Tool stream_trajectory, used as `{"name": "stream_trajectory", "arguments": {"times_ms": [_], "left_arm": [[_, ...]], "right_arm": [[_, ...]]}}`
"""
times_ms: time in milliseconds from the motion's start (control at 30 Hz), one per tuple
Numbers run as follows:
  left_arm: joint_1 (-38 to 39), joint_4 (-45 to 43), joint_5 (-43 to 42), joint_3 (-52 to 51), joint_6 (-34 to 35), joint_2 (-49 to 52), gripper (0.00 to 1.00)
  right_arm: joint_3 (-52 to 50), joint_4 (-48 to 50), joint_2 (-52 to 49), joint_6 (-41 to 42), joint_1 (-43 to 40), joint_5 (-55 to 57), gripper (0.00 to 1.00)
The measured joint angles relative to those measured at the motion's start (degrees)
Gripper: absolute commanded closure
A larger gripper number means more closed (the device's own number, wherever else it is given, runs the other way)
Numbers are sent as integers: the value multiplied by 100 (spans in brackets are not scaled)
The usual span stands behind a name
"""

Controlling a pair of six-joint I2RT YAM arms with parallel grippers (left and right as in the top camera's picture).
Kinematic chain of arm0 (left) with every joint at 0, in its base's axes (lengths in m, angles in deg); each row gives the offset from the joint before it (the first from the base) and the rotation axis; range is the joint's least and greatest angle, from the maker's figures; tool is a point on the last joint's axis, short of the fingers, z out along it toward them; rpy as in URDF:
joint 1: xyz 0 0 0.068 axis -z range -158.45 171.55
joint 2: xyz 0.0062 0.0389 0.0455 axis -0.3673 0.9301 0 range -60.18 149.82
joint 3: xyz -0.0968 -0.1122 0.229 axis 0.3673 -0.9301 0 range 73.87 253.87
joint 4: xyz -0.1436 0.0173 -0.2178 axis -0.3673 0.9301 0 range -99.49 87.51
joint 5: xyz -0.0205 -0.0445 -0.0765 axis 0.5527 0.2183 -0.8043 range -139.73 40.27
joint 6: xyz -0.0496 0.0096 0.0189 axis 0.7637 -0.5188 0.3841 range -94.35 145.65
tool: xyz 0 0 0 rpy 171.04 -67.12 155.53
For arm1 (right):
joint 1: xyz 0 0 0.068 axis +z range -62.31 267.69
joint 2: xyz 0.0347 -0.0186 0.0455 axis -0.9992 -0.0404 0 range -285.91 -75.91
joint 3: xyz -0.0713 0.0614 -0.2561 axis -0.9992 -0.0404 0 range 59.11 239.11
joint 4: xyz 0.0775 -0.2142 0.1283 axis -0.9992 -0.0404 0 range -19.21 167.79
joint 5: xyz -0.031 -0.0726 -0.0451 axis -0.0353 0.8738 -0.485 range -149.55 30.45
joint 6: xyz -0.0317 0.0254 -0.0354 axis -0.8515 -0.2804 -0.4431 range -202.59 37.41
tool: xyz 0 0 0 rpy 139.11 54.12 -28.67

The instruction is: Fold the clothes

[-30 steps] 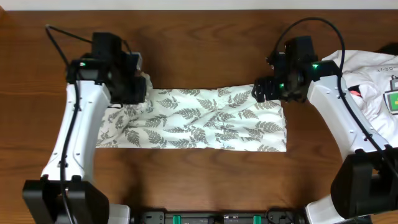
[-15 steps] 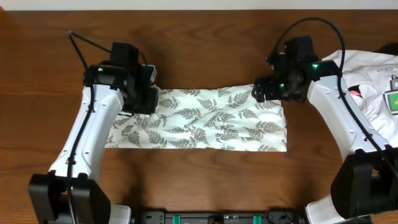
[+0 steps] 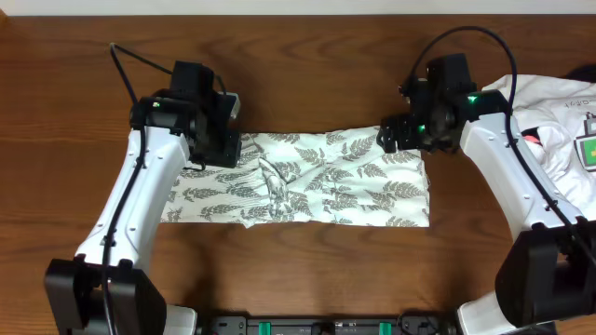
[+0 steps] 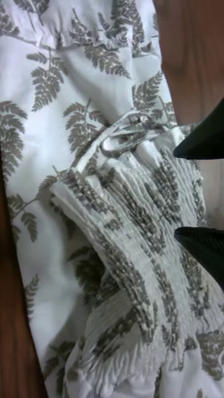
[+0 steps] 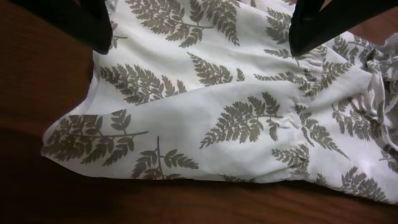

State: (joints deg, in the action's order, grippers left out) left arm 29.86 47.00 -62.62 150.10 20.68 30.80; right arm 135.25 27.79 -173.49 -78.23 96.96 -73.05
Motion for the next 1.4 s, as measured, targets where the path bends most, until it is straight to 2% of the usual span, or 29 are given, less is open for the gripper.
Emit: {"name": "stream_trajectory", "arguments": {"times_ms": [100,200,367,533,767,1000,1300,1400], "left_arm": [[4,-24,422,0,70,0,78],[0,-48,1121,0,341,0,81],[-142,-190,1613,0,721,11,81],[-282,-289,1628,0,872,356,81],[-286,-651,1587,0,994,1469,81],[-286,-1360,911,-2,1078,2221,81],[-286,-1547,369,-2,962,2396,81],[-286,-1513,315,-2,896,2199,79]], "right_arm": [[0,-17,0,-11,0,0,15],[0,-151,0,-94,0,0,27],[0,-282,0,-118,0,-2,27],[0,-319,0,-138,0,-2,23],[0,-393,0,-162,0,0,22],[0,-402,0,-162,0,2,21],[0,-415,0,-162,0,37,22],[0,-516,0,-155,-13,144,17]]}}
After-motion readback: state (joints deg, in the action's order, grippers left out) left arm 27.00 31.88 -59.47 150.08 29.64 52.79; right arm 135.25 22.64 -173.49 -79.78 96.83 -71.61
